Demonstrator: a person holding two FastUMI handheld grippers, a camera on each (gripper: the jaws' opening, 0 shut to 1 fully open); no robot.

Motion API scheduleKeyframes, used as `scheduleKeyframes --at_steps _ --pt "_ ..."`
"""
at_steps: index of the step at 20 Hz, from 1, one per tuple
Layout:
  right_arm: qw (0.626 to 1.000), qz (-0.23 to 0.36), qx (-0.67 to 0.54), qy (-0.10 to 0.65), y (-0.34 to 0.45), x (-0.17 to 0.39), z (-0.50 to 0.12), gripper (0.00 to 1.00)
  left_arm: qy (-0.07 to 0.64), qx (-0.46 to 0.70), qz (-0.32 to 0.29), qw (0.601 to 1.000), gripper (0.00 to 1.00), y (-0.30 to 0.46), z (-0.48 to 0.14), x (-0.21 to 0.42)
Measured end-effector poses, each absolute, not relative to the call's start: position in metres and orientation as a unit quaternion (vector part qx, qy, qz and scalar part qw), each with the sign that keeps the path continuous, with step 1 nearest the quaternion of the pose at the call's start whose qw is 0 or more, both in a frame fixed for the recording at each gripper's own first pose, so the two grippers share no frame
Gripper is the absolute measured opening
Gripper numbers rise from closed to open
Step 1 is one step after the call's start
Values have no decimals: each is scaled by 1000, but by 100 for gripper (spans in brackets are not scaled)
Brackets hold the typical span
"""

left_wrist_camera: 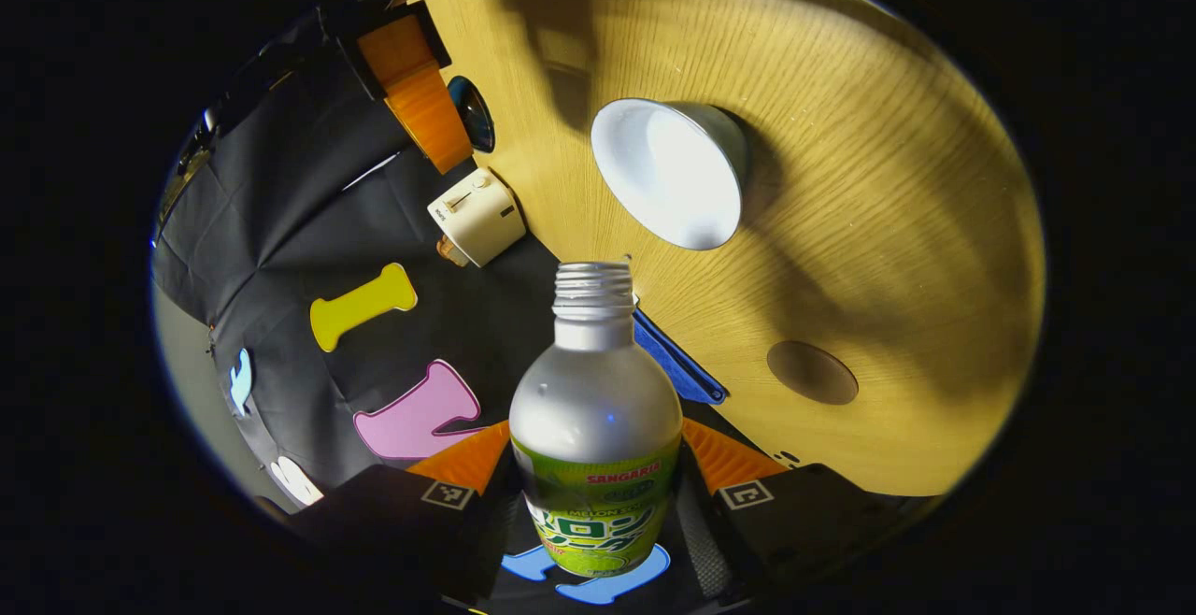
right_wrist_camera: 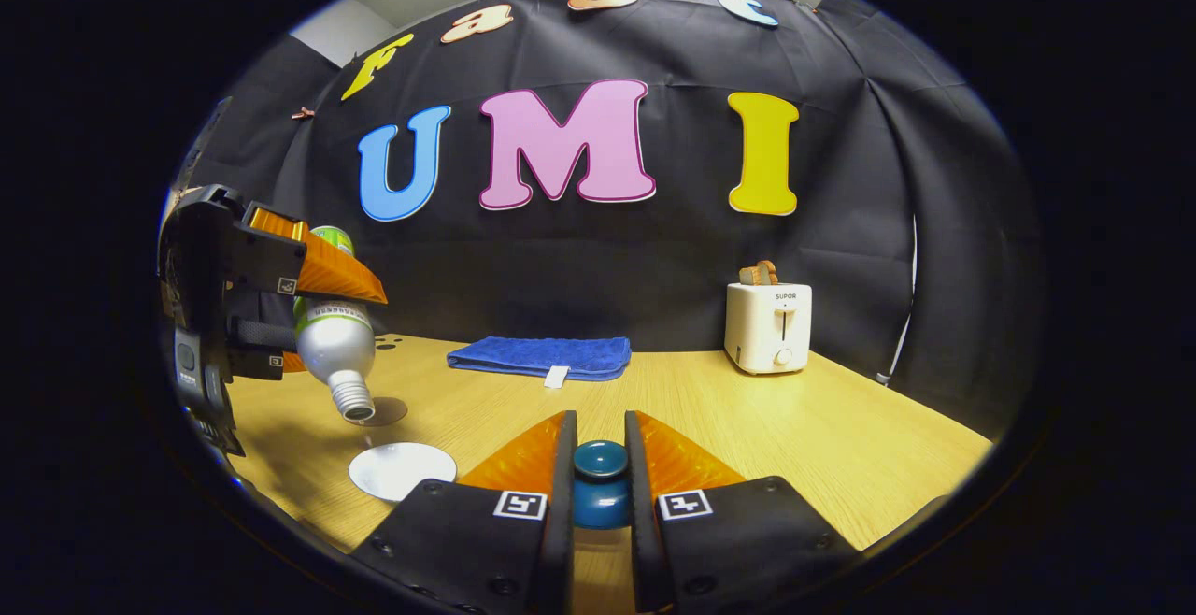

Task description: Open the teacup lid with one hand, grasp the water bottle and pour water into the teacup with the other hand; after pouring, place the water bottle on the coaster and then close the teacup lid.

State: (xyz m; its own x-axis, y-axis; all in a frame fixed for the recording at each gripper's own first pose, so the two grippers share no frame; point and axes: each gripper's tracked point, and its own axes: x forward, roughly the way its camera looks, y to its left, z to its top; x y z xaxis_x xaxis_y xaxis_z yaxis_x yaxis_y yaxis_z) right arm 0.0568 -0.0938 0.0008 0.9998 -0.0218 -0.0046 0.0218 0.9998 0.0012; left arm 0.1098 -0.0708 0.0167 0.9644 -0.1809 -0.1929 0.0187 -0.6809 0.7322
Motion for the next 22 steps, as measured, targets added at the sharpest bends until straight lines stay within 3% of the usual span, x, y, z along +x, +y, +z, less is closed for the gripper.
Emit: scheduleKeyframes --at_steps 7,11,14,22 --pt "1000 -11 1 2 -94 57 1 29 -48 905 -129 403 80 -73 18 109" --pt "1000 -12 1 1 -94 55 1 29 -42 884 -132 447 79 -65 17 111" --pt "1000 -12 0 1 -95 55 1 29 -36 847 -125 515 79 -55 17 111" --pt "1000 -28 0 1 -100 56 1 29 -28 606 -82 791 79 -33 28 112"
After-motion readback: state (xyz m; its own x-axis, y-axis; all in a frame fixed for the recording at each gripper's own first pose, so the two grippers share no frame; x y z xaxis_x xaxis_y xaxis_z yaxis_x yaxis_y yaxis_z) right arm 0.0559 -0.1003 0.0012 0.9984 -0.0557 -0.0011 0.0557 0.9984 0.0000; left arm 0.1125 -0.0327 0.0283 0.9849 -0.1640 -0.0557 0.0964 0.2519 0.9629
